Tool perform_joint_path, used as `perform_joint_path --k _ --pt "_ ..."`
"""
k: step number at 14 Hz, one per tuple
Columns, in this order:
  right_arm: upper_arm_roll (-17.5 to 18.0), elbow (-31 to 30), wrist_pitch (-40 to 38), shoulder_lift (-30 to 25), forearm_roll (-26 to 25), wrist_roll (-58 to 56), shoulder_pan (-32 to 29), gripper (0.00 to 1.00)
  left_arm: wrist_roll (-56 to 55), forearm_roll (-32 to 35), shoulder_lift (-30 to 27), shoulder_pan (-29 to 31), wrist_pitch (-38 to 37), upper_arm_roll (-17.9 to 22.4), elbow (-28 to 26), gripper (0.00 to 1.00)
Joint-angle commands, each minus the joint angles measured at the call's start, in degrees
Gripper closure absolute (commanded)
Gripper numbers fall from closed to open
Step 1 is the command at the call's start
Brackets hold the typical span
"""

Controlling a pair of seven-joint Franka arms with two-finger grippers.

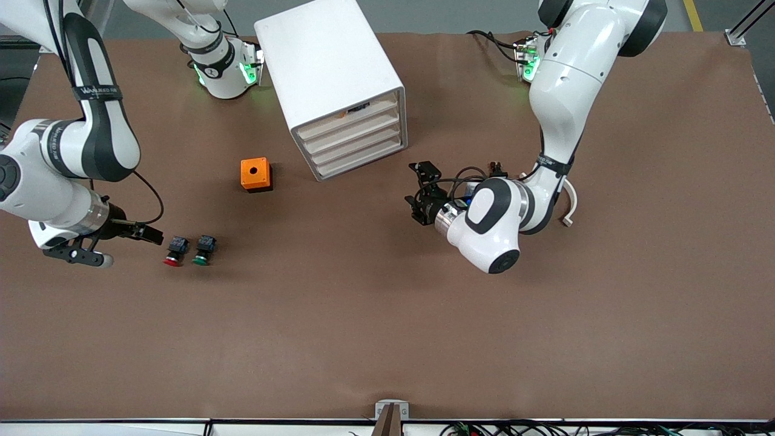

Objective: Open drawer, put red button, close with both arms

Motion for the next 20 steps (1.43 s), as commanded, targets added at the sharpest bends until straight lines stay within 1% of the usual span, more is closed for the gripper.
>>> perform_joint_path --k 1,4,6,7,8,9,10,12,13,17,20 --pt "0.12 -3.77 3.35 -2.18 0.13 0.23 -0.76 0.00 -3.54 -2.53 1.40 -0.75 -4.50 -1.64 1.20 0.00" --pt "0.12 -6.31 10.28 -1.48 -0.13 -0.22 -1.38 0.00 -5.57 -2.62 2.27 -1.10 -8.21 -4.36 0.76 0.00" --pt "0.03 -8.94 15.90 -0.78 -0.13 -0.22 -1.55 0.00 -6.36 -2.71 3.15 -2.24 -8.65 -4.63 0.85 0.00" --pt "0.03 -9.92 18.80 0.18 -0.13 -0.22 -1.55 0.00 -6.45 -2.80 3.59 -2.60 -8.65 -4.64 0.85 0.06" --pt "0.03 -10.54 20.75 1.32 -0.13 -0.22 -1.90 0.00 -6.45 -2.80 4.03 -2.60 -8.65 -4.64 0.94 0.18" --pt "0.12 -11.41 23.12 2.21 -0.13 -0.13 -1.90 0.00 -6.54 -2.88 4.39 -2.60 -8.57 -4.64 1.02 0.25" --pt "0.12 -12.38 24.88 2.65 -0.13 -0.13 -1.90 0.00 -6.54 -2.88 4.48 -2.86 -8.57 -4.64 1.11 0.27" --pt "0.12 -13.09 27.52 4.40 -0.13 -0.13 -1.90 0.00 -7.23 -3.32 4.56 -3.39 -8.57 -4.55 1.03 0.44" --pt "0.12 -13.00 27.88 5.63 -0.13 -0.04 -1.90 0.00 -7.94 -3.59 4.74 -3.74 -8.57 -4.55 1.03 0.46" --pt "0.12 -13.00 29.64 8.36 0.48 0.93 -1.99 0.00 -8.12 -3.94 4.92 -4.79 -8.65 -4.72 0.85 0.46" --pt "0.12 -13.09 30.26 9.15 0.57 1.89 -2.08 0.00 -8.65 -3.94 5.00 -6.20 -10.05 -4.72 0.68 0.46"
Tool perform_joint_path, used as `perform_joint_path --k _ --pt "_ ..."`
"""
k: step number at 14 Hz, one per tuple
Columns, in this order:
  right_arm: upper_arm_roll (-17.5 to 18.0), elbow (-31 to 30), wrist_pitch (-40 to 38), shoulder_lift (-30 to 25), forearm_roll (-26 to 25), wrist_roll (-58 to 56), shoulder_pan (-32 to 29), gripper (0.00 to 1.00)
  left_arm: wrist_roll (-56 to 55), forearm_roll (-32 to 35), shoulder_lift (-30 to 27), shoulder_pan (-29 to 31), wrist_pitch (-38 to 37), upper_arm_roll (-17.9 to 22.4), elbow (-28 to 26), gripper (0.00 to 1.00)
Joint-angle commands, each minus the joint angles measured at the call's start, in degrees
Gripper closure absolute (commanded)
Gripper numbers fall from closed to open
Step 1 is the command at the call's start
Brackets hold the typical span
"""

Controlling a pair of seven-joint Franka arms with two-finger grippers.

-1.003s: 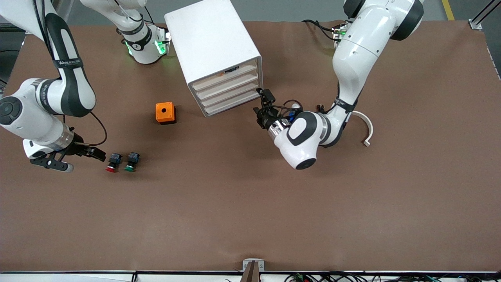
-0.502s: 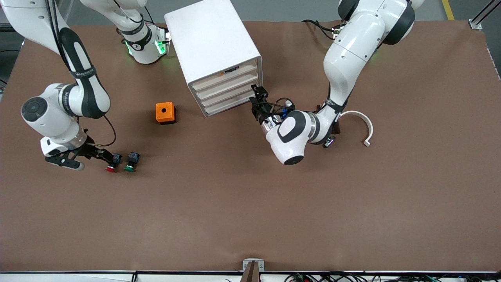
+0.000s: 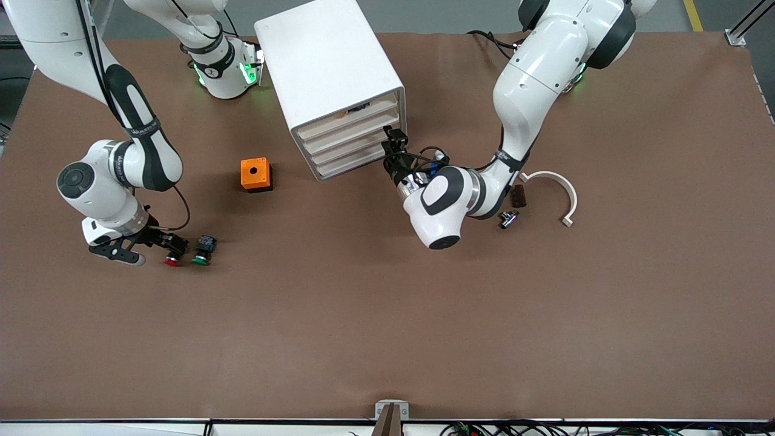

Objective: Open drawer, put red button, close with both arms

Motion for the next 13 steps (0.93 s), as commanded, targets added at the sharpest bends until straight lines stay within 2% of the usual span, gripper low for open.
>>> perform_joint_path --k 1,6,9,13 --pt "0.48 -0.46 0.84 0.31 0.46 1.06 -0.64 0.00 -1.46 -1.32 0.55 -1.23 -2.51 0.11 0.63 0.46" --pt "0.57 -0.46 0.84 1.45 0.46 1.06 -0.64 0.00 -1.46 -1.32 0.81 -2.63 -4.01 0.11 0.54 0.46" --pt "0.57 -0.46 0.84 1.98 0.46 1.06 -0.56 0.00 -1.55 -1.41 0.99 -3.16 -4.01 0.11 0.54 0.64" --pt "0.57 -0.46 0.84 2.59 0.46 1.06 -0.56 0.00 -1.55 -2.37 1.34 -3.34 -3.92 0.20 0.71 0.83"
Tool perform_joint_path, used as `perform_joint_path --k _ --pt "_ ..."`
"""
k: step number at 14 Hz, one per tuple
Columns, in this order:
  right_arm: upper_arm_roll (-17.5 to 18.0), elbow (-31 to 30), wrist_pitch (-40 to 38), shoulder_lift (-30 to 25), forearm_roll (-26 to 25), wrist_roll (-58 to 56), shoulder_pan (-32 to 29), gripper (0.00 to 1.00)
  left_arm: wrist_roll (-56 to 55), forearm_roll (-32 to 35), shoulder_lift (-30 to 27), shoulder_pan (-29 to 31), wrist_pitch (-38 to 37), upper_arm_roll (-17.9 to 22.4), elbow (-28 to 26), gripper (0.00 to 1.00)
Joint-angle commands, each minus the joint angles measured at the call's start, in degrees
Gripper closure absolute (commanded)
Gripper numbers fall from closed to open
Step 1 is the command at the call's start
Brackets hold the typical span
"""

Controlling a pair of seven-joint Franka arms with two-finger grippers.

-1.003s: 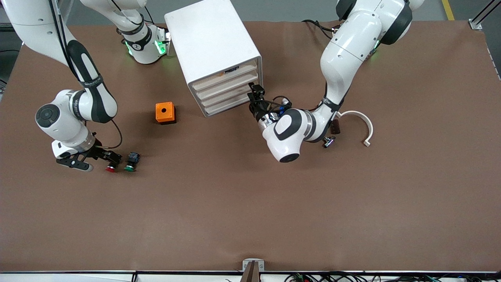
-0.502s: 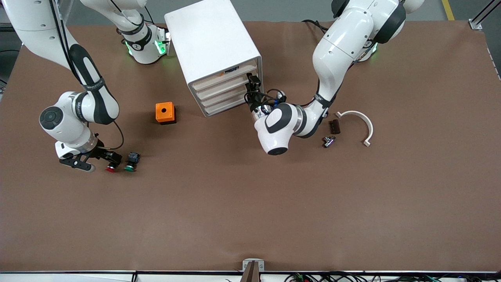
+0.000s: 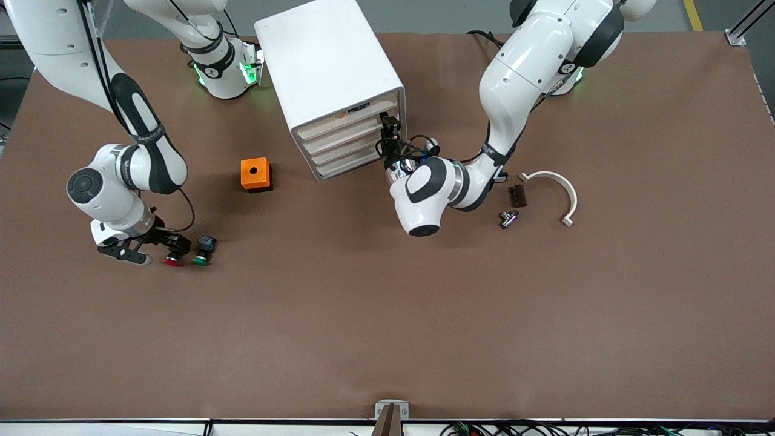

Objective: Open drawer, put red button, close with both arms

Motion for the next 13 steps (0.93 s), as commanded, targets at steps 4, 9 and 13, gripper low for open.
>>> perform_joint_path --k 4,9,13 --pt "0.55 -0.42 0.36 0.43 0.40 0.41 -0.43 0.09 -1.06 -2.26 0.66 0.35 -0.67 0.32 0.76 0.83" --pt "0.55 -0.42 -0.08 0.43 0.40 0.41 -0.43 0.96 -0.97 -3.40 0.66 2.54 0.38 1.29 0.94 0.82" --pt "0.55 0.54 -2.88 -0.62 0.40 0.15 -0.43 1.00 -0.71 -3.93 0.66 6.40 3.72 1.29 0.94 0.78"
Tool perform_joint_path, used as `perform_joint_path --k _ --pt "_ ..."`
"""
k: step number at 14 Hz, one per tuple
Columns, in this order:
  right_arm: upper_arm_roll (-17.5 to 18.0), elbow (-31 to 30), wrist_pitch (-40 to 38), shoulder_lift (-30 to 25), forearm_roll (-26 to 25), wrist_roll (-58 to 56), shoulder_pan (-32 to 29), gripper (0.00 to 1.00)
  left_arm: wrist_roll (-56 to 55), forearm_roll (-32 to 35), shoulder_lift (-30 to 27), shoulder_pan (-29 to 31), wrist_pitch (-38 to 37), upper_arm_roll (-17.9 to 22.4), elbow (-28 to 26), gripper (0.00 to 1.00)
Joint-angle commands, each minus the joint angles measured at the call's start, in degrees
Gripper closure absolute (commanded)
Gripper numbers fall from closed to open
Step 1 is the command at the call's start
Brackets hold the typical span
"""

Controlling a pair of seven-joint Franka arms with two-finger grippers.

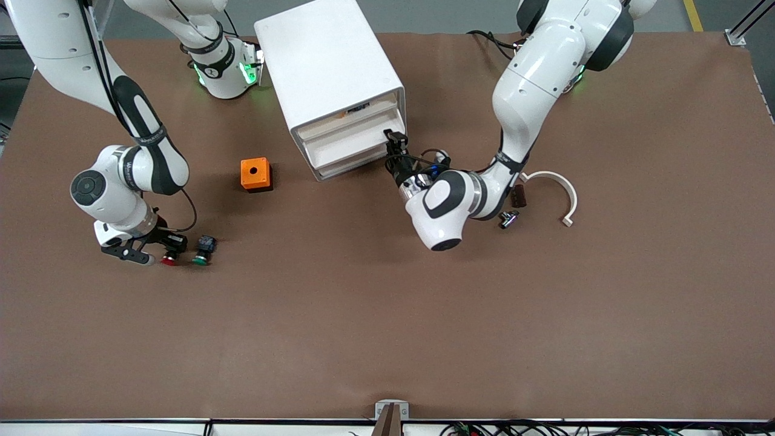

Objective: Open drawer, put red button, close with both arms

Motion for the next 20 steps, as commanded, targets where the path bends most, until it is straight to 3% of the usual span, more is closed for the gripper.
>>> perform_joint_path --k 1,5,8,10,15,17,19,20 --pt "0.46 1.62 -4.84 -1.92 0.37 0.23 -0.35 1.00 -0.45 -1.61 0.39 2.47 2.44 -0.04 0.81 0.77" --pt "0.81 7.15 -21.08 -8.32 0.46 2.32 0.26 1.00 -0.01 -2.32 0.39 5.02 4.46 -0.04 1.16 0.77" --pt "1.17 11.64 -33.31 -13.24 2.46 10.75 4.64 1.00 -0.01 -2.40 0.30 6.95 5.70 -0.04 1.25 0.77" --pt "1.17 13.57 -38.41 -15.71 6.86 15.84 7.80 1.00 -0.01 -2.40 0.22 7.92 5.96 -0.04 1.25 0.77" --pt "1.17 14.73 -41.86 -20.73 7.05 37.80 20.19 1.00 0.17 -2.67 0.22 8.98 6.75 -0.13 1.69 0.71" --pt "1.17 15.34 -41.86 -21.08 7.05 44.93 24.32 1.00 0.34 -2.58 -0.05 9.07 6.75 -0.04 2.12 0.47" --pt "1.17 16.39 -41.69 -21.00 7.05 52.92 29.07 1.00 0.34 -2.67 -0.31 9.07 6.84 1.45 3.18 0.09" --pt "1.08 16.92 -41.69 -21.00 7.05 56.44 31.35 1.00 0.52 -2.67 -0.31 9.07 6.84 1.46 3.44 0.00"
